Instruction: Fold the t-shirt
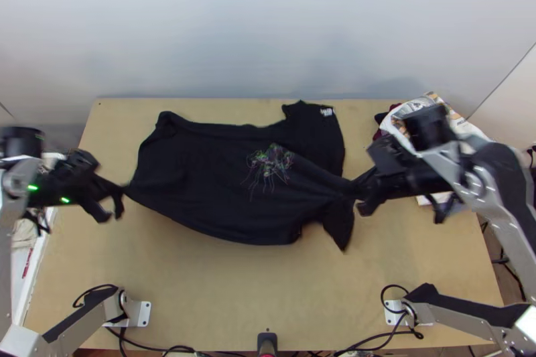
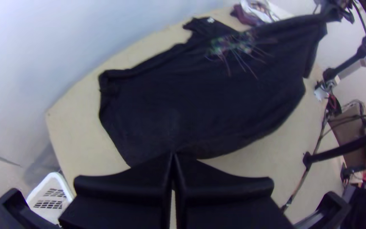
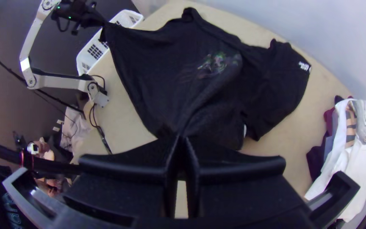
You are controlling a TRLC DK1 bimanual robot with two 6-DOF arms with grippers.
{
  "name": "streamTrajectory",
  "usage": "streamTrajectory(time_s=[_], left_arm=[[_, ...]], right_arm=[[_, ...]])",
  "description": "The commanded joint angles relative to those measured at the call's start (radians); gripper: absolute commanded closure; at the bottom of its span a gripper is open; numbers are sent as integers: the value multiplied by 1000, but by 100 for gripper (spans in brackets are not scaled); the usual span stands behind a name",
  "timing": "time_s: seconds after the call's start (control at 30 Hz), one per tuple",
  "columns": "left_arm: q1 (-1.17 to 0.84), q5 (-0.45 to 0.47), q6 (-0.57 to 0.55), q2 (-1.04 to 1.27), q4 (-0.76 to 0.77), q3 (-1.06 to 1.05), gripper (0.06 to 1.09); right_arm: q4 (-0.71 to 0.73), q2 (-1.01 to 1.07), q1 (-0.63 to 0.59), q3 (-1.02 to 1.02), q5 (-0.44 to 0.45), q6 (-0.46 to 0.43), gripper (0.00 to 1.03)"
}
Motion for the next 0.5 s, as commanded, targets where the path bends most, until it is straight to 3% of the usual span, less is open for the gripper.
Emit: streamTrajectory(time_s=[0.0, 0.33, 0.47], left_arm=[[119, 57, -110, 20, -13, 333, 104], [150, 62, -324, 112, 12, 861, 104], [159, 62, -393, 88, 87, 922, 104]], right_arm=[[-31, -73, 10, 184, -17, 25, 100], [-46, -108, -4, 511, -18, 28, 100], [-31, -107, -45, 626, -69, 28, 100]])
